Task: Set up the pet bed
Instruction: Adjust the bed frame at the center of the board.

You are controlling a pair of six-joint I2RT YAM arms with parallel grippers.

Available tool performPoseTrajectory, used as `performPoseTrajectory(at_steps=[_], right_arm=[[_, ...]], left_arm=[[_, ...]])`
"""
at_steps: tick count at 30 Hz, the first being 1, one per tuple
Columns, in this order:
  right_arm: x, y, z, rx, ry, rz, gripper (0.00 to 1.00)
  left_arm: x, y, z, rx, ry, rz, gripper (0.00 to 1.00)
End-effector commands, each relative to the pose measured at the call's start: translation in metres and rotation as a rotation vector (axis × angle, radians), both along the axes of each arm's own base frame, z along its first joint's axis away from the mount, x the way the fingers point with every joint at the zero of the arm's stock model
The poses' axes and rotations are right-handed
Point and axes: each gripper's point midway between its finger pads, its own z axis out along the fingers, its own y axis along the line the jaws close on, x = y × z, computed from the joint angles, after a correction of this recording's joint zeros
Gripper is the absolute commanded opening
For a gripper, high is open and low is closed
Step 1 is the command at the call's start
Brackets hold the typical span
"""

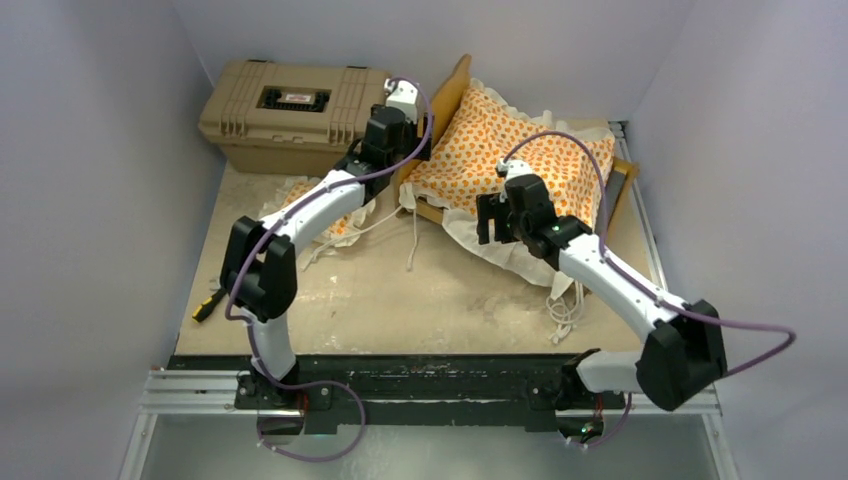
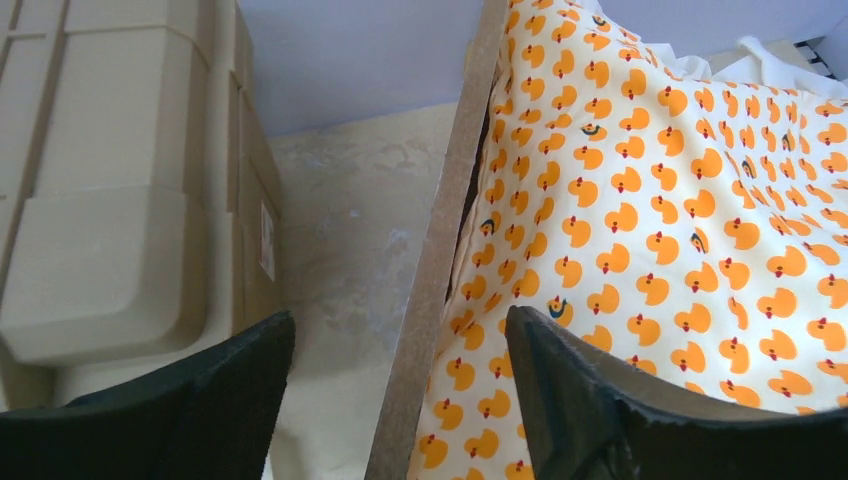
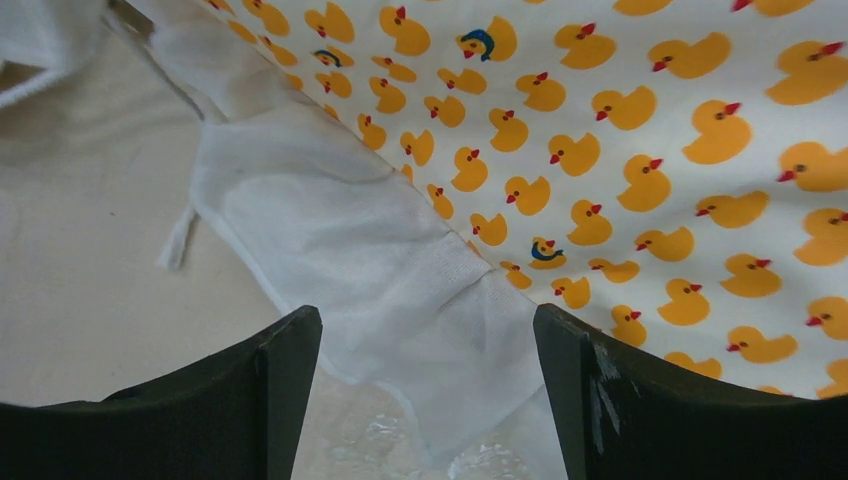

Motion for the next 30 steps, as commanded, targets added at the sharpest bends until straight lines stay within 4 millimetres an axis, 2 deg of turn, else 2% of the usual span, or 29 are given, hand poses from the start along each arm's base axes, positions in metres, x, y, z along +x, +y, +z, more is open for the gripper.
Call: performPoseTrajectory(at_steps=[1,5,8,11,16,18,20,23,26,30], right_arm=[[0.021,0.014,0.000,-0.032,-0.039,0.057,0.80],[0.028,0.020,-0.023,-0.090,-0.004,0.076,0.76],[0.030,0.021,-0.040,-0.122,0.035,0.077,0.64],[0.031,0.022,-0.048,-0.129,0.051,0.074,0.48],[0.032,0.026,-0.049,-0.103,0.069,0.057,0.16],[0.030,0.034,-0.045,-0.045,0.085,0.056,0.09],[0.034,0.031,-0.042,-0.024,0.079,-0.005,0.00],[0.043,0.022,-0.042,-0.028,0.084,-0.111,0.00],[0.051,0.016,-0.039,-0.050,0.067,-0.146,0.00],[0.072,0.026,-0.027,0.002,0.027,-0.193,0.00]], left_arm=[[-0.011,0.018,0.073,-0.051,-0.123,0.043,0.84],[-0.039,0.046,0.100,-0.029,-0.120,0.098,0.93],[-0.064,0.071,0.113,-0.011,-0.118,0.147,0.93],[-0.092,0.094,0.112,0.006,-0.122,0.180,0.94],[-0.130,0.134,0.097,0.047,-0.135,0.258,0.96],[-0.142,0.148,0.095,0.063,-0.142,0.296,0.96],[-0.152,0.160,0.096,0.076,-0.159,0.328,0.96],[-0.162,0.177,0.097,0.088,-0.187,0.382,0.97],[-0.168,0.186,0.096,0.094,-0.202,0.411,0.98],[-0.169,0.188,0.090,0.097,-0.198,0.417,0.98]])
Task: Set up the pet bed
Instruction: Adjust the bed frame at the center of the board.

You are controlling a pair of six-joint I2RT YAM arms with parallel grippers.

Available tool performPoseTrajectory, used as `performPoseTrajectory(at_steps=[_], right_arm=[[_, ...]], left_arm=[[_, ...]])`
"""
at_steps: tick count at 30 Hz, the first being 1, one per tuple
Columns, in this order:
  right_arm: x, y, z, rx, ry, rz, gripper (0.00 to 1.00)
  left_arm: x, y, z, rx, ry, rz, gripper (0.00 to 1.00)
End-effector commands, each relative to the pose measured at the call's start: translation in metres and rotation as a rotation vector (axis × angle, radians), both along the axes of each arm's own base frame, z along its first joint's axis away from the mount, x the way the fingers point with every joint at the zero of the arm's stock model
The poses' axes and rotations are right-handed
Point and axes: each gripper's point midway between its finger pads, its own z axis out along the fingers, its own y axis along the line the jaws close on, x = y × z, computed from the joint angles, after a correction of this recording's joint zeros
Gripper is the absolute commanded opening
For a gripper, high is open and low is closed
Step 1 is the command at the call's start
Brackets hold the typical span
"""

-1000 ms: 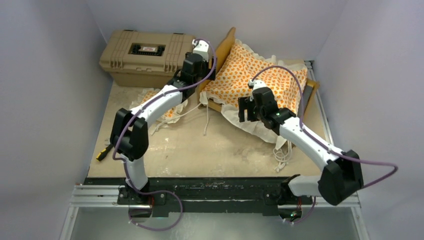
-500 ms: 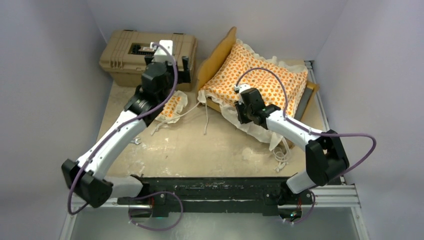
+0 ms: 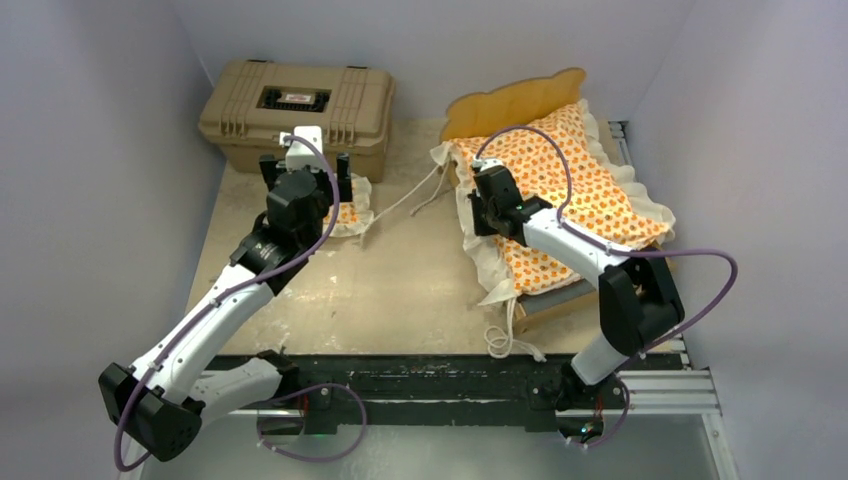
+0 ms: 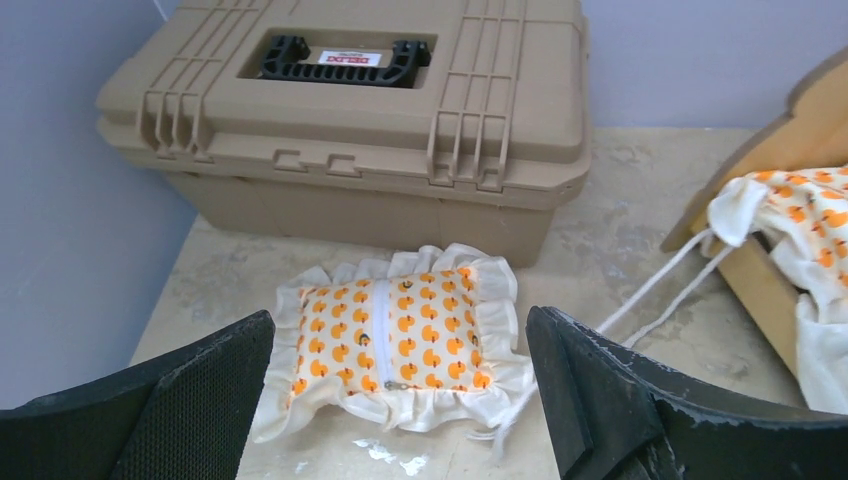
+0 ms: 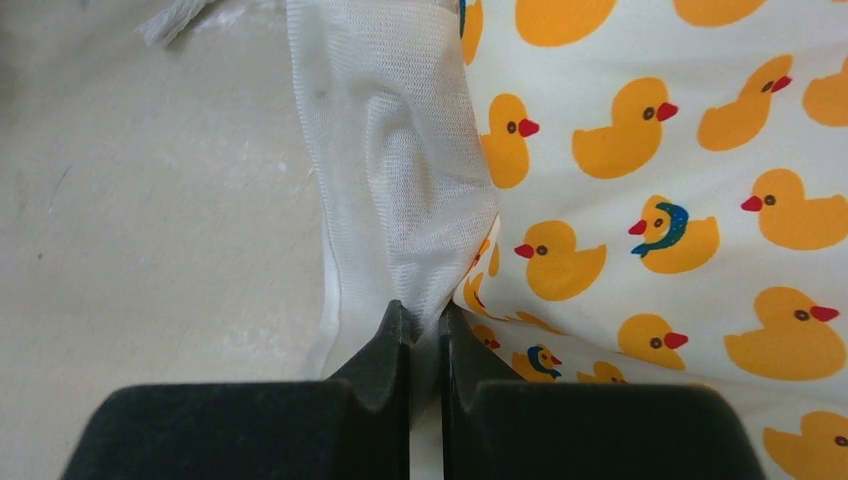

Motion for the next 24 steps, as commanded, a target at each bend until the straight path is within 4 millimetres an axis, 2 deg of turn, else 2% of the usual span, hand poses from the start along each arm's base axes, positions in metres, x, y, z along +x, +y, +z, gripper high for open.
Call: performPoseTrajectory(at_steps=[1,8,10,14,15,16,19,22,24], right_arm=[[0.047,-0.003,0.040,0.079,-0.130,-0.219,0.00],[0.109,0.021,0.065,0.054,-0.259,-0.167,0.00],[0.125,0.030,0.062,0.038,-0.263,-0.155,0.00],[0.143,0.044,0.068,0.060,-0.272,-0.137,0.00],[0.143,0.047,0.073,0.073,-0.271,-0.127,0.02],[0.143,0.051,0.081,0.092,-0.271,-0.114,0.14],[0.136,0.051,0.121,0.129,-0.303,-0.104,0.32],[0.112,0.048,0.153,0.172,-0.318,-0.062,0.50],[0.092,0.043,0.162,0.187,-0.312,-0.041,0.55]], left_arm=[[-0.002,0.011,0.010,-0.001,-0.045,0.046,0.98],[-0.002,0.008,0.007,-0.014,-0.041,0.028,0.98],[-0.002,0.008,0.006,-0.014,-0.039,0.028,0.98],[-0.001,0.009,0.001,-0.007,-0.031,0.030,0.98],[-0.001,0.008,0.000,-0.005,-0.027,0.028,0.98],[0.000,0.007,-0.001,-0.007,-0.024,0.024,0.98],[0.002,-0.001,-0.005,-0.020,-0.012,-0.009,0.98],[0.005,-0.012,-0.009,-0.042,0.008,-0.057,0.98],[0.007,-0.023,-0.013,-0.062,0.032,-0.104,0.98]])
